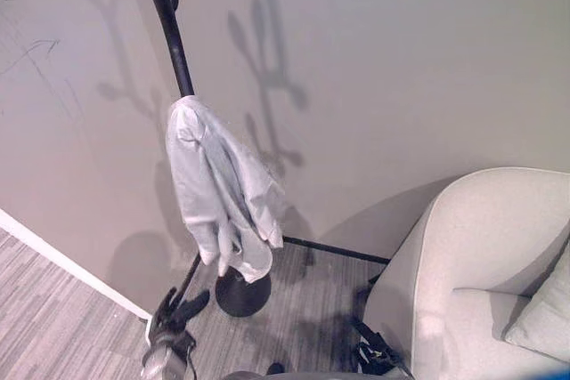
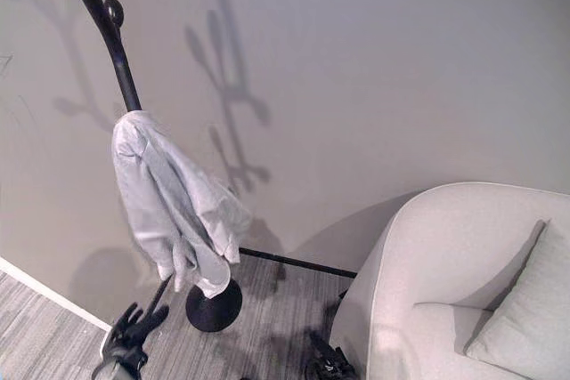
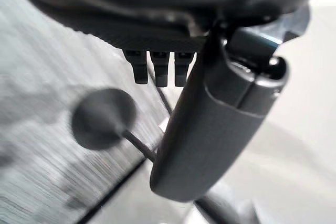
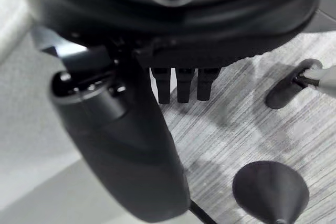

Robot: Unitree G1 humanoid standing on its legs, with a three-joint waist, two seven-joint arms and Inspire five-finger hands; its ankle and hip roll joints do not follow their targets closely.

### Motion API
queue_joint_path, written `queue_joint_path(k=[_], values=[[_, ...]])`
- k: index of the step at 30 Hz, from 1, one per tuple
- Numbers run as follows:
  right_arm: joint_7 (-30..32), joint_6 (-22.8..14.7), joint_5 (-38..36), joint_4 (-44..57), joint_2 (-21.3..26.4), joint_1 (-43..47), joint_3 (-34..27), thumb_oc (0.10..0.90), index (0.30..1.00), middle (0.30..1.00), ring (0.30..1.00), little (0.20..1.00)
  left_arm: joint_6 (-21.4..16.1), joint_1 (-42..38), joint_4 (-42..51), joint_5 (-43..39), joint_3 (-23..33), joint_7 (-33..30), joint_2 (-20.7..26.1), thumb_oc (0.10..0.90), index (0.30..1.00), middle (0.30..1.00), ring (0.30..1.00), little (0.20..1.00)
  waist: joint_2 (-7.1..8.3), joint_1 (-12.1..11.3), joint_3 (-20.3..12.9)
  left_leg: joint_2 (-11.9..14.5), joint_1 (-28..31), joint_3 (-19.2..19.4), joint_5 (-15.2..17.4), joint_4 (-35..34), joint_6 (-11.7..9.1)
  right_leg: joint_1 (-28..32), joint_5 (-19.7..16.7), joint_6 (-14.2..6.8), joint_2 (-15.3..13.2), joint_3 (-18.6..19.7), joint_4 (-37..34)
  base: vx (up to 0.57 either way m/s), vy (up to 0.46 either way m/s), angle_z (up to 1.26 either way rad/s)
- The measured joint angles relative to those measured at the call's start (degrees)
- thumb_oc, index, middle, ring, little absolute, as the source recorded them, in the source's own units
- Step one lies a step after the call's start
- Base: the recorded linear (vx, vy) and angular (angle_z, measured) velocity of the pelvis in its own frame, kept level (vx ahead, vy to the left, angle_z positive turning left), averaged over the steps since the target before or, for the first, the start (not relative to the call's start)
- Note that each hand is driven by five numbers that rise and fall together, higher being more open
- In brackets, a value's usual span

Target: Hang the clothes on the sofa on the clothes rack.

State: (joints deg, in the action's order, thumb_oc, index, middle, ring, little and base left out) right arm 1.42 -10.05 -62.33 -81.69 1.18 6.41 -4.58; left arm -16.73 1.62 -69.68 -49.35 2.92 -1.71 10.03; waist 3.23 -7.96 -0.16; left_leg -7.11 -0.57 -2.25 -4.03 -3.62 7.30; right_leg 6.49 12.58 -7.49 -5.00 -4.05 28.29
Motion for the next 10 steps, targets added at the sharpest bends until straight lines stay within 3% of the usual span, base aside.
queue_joint_path(k=[3, 7, 10], values=[[-0.58, 0.97, -2.54, -2.47, 0.01, 0.98, -2.85, 0.8, 0.9, 0.9, 0.9, 0.9, 2.09, 1.64, -6.53, -0.94, 1.46, 0.9, -0.31, 0.8, 0.9, 0.9, 0.9, 0.9, 0.28, -0.07, -0.05, -0.29, 0.04, 0.11, -0.28, -0.08, -0.53, 2.94, -0.17, -0.14, 0.18, -0.17, -5.02, 0.0, -0.006, 0.01], [-0.5, 2.72, -6.08, -5.87, -0.39, 1.18, -3.79, 0.8, 0.9, 0.9, 0.9, 0.9, 3.6, 3.22, -11.62, -5.87, 7.47, 1.04, -0.69, 0.8, 0.9, 0.9, 0.9, 0.9, 1.57, -1.36, -1.11, -0.38, 0.08, -0.12, 0.33, -0.11, -0.97, 3.29, -0.07, -0.1, 0.01, 0.0, -5.42, 0.0, -0.004, 0.01], [-0.33, 3.46, -5.96, -5.75, -0.65, 0.61, -1.88, 0.8, 0.9, 0.9, 0.9, 0.9, 4.27, 3.78, -11.84, -6.7, 5.41, 0.65, -1.07, 0.8, 0.9, 0.9, 0.9, 0.9, 1.95, -1.32, -1.56, -0.38, -0.16, -0.03, 0.59, -0.05, -0.61, 2.51, -0.06, -0.05, 0.0, 0.1, -4.9, -0.02, -0.002, -0.02]])
